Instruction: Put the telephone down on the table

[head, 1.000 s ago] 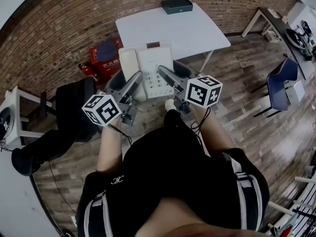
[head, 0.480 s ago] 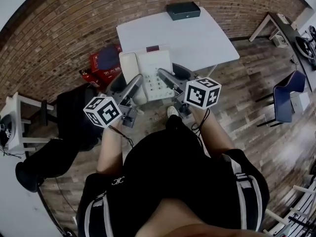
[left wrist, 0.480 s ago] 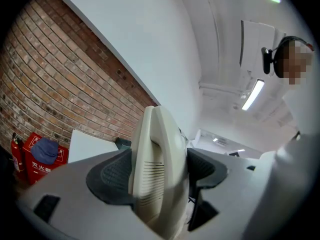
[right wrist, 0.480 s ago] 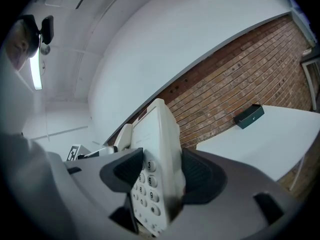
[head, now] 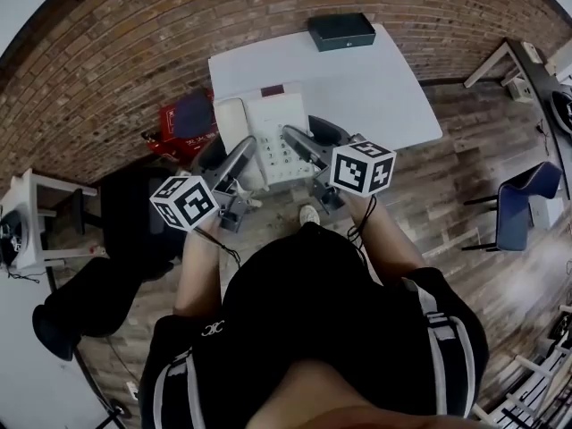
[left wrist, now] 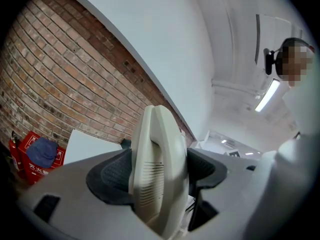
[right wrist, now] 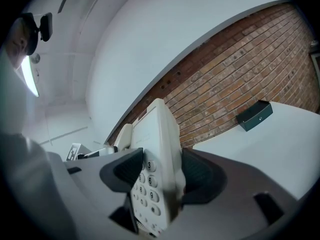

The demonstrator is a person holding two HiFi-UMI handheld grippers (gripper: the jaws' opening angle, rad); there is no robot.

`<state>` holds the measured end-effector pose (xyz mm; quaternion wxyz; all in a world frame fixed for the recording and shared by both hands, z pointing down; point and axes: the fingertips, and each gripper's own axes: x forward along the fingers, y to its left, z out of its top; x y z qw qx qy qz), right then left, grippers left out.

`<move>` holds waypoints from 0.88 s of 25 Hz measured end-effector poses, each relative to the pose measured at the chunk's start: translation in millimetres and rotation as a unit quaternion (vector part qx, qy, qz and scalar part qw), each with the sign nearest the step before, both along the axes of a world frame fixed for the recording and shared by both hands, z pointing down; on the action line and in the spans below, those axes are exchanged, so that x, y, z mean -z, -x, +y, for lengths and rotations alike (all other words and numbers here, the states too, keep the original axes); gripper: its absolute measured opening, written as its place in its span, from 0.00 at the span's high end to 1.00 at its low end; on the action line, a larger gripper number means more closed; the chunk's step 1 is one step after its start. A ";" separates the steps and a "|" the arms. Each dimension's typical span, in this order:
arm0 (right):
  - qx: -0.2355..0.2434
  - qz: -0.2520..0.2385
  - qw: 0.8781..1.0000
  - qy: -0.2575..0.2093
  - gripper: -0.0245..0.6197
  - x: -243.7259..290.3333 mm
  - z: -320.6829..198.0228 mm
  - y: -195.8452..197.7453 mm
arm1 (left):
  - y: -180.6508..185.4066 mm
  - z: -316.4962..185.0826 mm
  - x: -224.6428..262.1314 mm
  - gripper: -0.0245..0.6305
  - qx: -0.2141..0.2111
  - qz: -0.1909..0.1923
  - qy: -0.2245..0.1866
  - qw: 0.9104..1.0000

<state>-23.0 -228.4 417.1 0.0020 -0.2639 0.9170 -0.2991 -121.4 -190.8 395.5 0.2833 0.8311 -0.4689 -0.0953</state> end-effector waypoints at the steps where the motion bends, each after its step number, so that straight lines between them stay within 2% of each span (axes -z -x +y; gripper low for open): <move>1: 0.004 -0.001 1.000 0.003 0.63 -1.0 -11.3 -1.1 | -1.3 -10.8 -0.4 0.44 0.003 -0.002 0.003 1.000; 6: 0.027 0.006 0.999 0.018 0.63 -5.9 -64.4 -5.7 | -8.1 -59.6 -6.3 0.44 0.024 0.003 0.023 0.999; 12: 0.061 0.024 0.997 0.047 0.63 -31.6 -98.0 9.0 | 4.3 -87.8 -34.8 0.44 0.059 0.020 0.062 0.996; 22: 0.065 0.039 0.990 0.115 0.63 -89.7 -136.9 48.7 | 45.3 -128.7 -90.1 0.44 0.062 0.022 0.126 0.990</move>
